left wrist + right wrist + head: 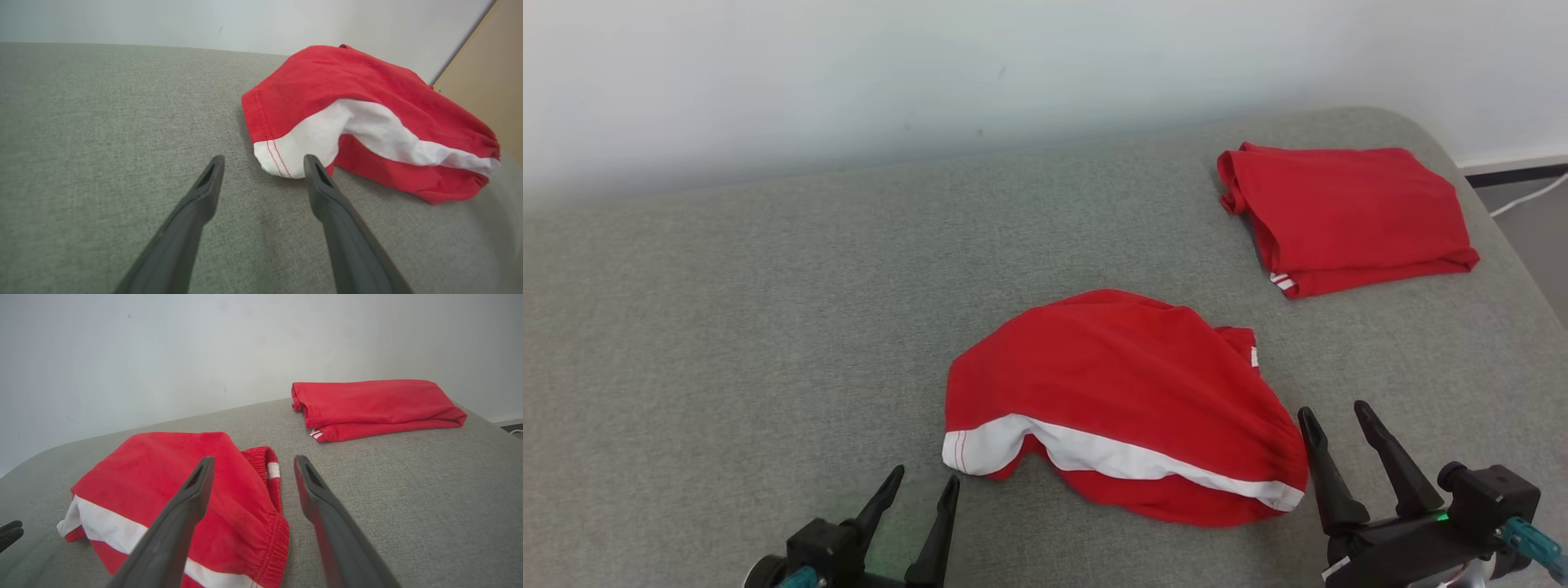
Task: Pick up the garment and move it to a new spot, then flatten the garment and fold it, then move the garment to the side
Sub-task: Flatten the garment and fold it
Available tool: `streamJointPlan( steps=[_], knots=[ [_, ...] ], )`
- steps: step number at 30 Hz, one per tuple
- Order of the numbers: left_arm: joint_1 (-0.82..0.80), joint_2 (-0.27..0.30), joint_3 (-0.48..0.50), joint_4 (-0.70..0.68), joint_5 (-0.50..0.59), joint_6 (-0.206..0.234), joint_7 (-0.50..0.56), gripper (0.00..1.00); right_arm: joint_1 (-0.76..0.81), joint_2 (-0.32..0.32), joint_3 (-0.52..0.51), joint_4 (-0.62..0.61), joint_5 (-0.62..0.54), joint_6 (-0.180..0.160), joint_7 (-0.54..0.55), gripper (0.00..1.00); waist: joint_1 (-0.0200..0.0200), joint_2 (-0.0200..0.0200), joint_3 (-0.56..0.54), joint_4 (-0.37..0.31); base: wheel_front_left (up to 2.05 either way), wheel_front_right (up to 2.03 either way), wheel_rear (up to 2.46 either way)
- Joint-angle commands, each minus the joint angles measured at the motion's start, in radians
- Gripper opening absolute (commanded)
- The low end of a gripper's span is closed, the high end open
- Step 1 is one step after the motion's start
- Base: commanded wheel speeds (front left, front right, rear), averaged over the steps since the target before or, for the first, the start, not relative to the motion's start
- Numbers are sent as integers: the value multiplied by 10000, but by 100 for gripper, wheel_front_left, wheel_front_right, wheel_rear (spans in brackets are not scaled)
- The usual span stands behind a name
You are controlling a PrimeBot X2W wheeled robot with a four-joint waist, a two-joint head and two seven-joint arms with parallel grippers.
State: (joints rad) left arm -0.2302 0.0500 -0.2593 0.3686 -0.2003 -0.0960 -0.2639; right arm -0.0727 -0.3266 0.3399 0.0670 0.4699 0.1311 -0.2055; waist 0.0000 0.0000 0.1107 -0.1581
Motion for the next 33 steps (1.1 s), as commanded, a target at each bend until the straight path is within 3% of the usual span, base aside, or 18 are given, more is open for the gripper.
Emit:
streamJointPlan(
  steps=[1, 18, 20, 21, 27, 33],
  knots=[
    [-203, 16, -63, 209, -59, -74, -26, 100, -69, 35, 47, 59, -69, -8, -97, 100, 0, 0, 84, -127, 0, 0, 0],
    [-1627, 174, -578, 2324, -128, -228, -3, 100, -383, 225, 279, 526, -170, -8, -352, 100, 0, 0, 380, -744, 0, 0, 0],
    [-1731, 156, -618, 2408, -234, -244, -9, 26, -389, 234, 262, 546, -180, -8, -391, 100, 0, 0, 388, -751, 0, 0, 0],
    [-1771, 149, -665, 2441, -253, -244, -10, 0, -388, 235, 247, 556, -182, -8, -404, 100, 0, 0, 387, -742, 0, 0, 0],
    [-1733, 205, -522, 1816, -322, -148, -23, 0, -327, 240, 166, 597, -269, -8, -460, 100, 0, 0, 303, -407, 0, 0, 0],
    [-1189, 378, -107, 629, -252, 140, -23, 0, -244, 140, 124, 609, -260, -8, -502, 100, 0, 0, 52, 356, 0, 0, 0]
  ],
)
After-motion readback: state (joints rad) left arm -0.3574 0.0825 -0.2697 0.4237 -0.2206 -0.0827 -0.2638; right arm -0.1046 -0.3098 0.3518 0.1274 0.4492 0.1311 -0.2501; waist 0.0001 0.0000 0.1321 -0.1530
